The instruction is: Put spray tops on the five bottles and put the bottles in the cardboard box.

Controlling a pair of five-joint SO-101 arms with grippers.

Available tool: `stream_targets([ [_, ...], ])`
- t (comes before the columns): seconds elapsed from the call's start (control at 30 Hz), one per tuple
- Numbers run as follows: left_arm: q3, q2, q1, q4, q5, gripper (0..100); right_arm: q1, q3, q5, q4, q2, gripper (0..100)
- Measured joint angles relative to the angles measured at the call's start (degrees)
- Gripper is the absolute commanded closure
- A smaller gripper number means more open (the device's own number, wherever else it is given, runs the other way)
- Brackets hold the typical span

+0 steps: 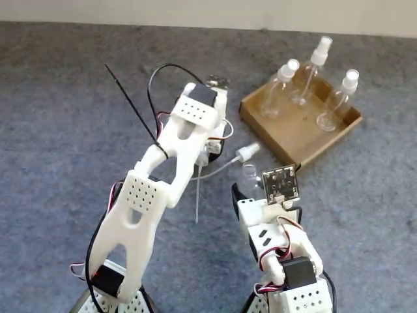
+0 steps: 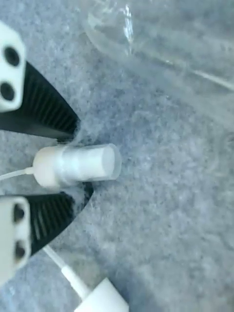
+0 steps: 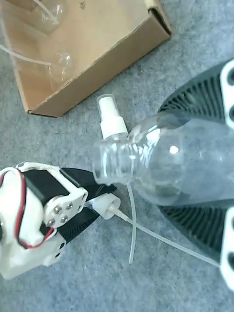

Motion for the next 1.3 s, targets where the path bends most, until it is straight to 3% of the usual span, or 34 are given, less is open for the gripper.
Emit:
stream_targets([
  [0.4,-3.4,-1.8,-0.1,1.6,-0.1,100,0.0,0.0,0.0,0.0,0.0,98.9],
  [0.67,-5.4,-15.0,-0.2,1.9,-0.1,100,0.0,0.0,0.0,-11.3,0.0,98.9],
  [1.03,-5.4,-38.2,-0.3,2.4,-0.1,100,-0.1,0.0,-0.2,-17.1,0.0,98.8],
  [1.3,-5.4,-53.2,9.3,2.4,-0.1,100,-6.0,0.0,-0.2,-17.6,0.0,98.8],
])
